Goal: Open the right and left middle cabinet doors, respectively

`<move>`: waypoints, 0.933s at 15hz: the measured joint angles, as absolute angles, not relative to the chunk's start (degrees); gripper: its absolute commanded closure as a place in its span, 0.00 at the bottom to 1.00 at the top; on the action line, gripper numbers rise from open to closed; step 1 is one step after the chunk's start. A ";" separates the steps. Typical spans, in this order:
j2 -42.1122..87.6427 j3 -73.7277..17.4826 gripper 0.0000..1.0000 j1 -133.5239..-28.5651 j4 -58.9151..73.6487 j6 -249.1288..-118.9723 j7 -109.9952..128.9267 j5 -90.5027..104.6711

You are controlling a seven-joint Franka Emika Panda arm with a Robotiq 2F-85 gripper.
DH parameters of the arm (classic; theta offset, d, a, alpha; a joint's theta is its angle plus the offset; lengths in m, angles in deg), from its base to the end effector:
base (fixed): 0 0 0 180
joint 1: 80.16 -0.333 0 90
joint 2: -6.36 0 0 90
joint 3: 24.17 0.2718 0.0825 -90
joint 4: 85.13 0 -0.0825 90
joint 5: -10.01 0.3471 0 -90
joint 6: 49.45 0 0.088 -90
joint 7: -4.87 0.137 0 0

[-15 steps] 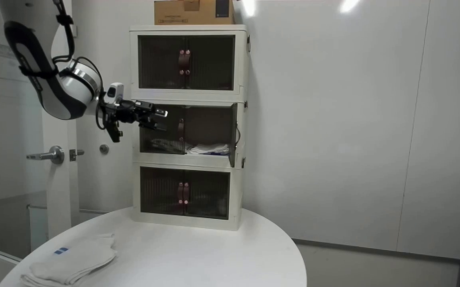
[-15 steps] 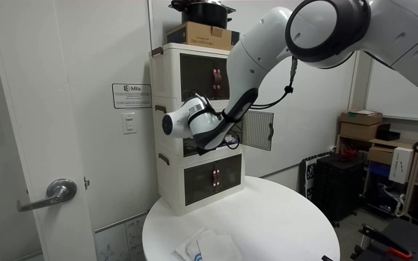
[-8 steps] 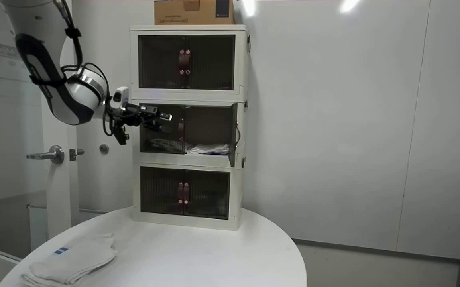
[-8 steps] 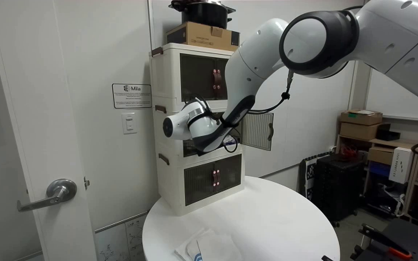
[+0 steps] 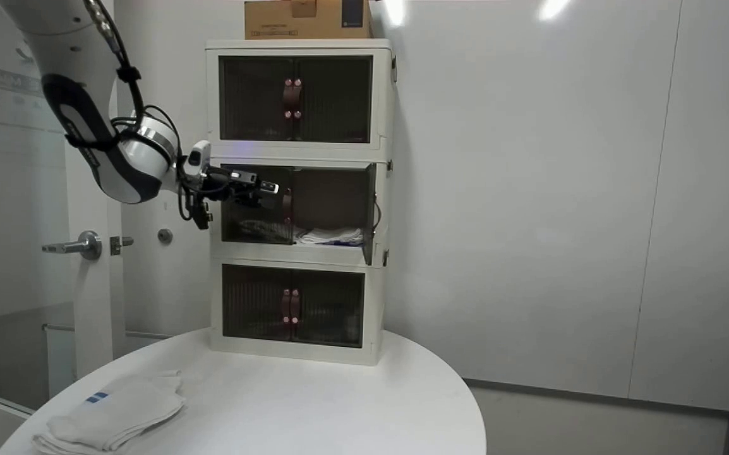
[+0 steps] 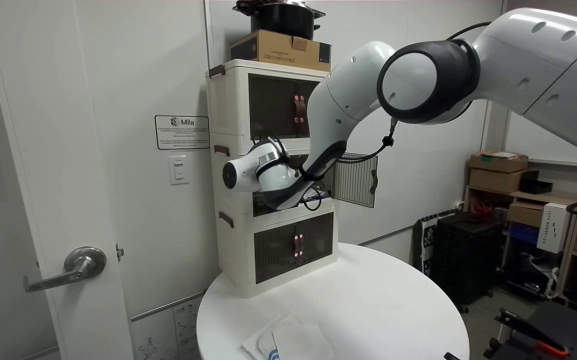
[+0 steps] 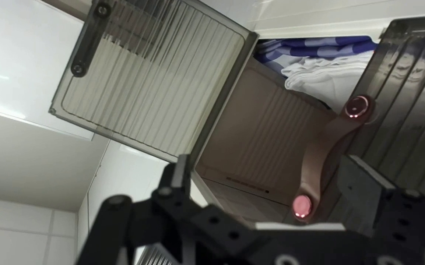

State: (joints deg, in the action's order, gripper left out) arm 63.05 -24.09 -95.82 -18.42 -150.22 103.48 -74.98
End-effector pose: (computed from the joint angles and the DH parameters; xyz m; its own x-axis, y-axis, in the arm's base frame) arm 0.7014 0.0751 0.2207 0.4337 0.0022 0.9011 -0.8218 -0.4092 0.3965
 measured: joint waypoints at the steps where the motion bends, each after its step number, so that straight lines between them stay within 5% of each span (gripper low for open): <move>1: 63.91 -24.37 0.00 -95.64 -19.63 -150.90 103.48 -75.04; 14: 69.39 -25.50 0.00 -95.42 -27.62 -151.33 102.88 -75.03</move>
